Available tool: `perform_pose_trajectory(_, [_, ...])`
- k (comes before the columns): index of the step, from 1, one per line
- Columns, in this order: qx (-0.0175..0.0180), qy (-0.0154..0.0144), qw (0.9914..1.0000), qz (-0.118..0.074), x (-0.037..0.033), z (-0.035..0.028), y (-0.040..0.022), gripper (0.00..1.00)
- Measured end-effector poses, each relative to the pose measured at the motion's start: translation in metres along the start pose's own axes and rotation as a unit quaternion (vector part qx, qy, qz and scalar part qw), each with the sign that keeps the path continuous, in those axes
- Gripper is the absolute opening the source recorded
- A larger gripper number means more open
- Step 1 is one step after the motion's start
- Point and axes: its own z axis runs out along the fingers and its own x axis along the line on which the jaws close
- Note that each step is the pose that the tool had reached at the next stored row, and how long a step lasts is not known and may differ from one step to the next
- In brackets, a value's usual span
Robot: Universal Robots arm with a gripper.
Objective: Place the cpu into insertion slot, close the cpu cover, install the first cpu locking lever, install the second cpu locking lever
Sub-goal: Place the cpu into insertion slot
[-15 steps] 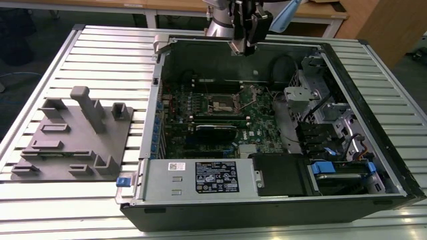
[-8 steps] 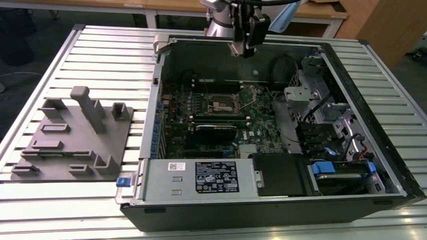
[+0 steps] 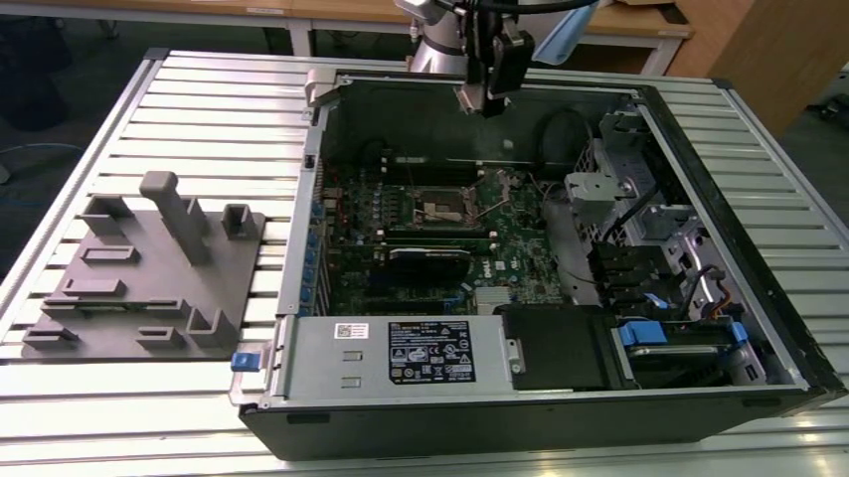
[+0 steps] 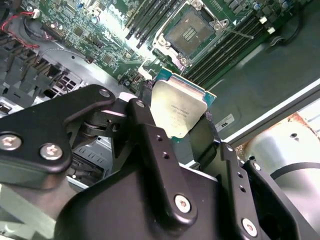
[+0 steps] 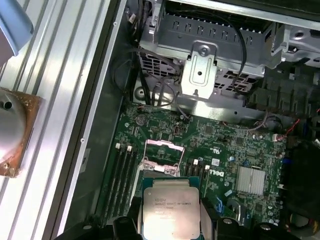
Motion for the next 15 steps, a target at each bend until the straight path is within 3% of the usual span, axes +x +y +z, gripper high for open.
perform_pose_trajectory(1, [0.0059, 0.0012, 0.99998, 0.0, 0.0, 0.0003, 0.0001, 0.54])
perform_pose_trajectory(4, [0.0307, 0.0061, 0.99951, 0.001, -0.0002, 0.001, 0.0007, 0.54])
perform_pose_trajectory(10, [0.0321, 0.006, 0.99946, 0.003, -0.0002, 0.0025, 0.0006, 0.54])
perform_pose_trajectory(15, [0.0293, 0.0019, 0.99888, 0.037, -0.0002, 0.0095, -0.0004, 0.54])
